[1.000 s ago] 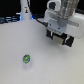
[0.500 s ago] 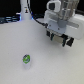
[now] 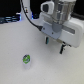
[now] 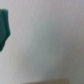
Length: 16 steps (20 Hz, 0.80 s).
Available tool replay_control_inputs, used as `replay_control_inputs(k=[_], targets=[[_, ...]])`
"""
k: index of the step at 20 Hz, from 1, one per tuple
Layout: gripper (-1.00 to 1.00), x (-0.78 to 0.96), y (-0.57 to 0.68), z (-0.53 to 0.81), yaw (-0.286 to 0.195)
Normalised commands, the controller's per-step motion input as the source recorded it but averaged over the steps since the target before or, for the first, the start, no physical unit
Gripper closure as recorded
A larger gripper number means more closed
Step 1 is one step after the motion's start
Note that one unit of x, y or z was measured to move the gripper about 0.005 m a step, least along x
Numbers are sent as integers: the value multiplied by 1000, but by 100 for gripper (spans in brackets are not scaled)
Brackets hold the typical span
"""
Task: Open the kcup holder, insert the kcup into the holder, and close the kcup holder
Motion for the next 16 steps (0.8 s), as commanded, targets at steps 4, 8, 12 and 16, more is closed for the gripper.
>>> replay_control_inputs(k=[4,8,12,16], targets=[[-100,161,-639,132,-211],[-100,112,-590,70,-232],[-100,147,-561,30,-242],[-100,178,-574,17,-234]])
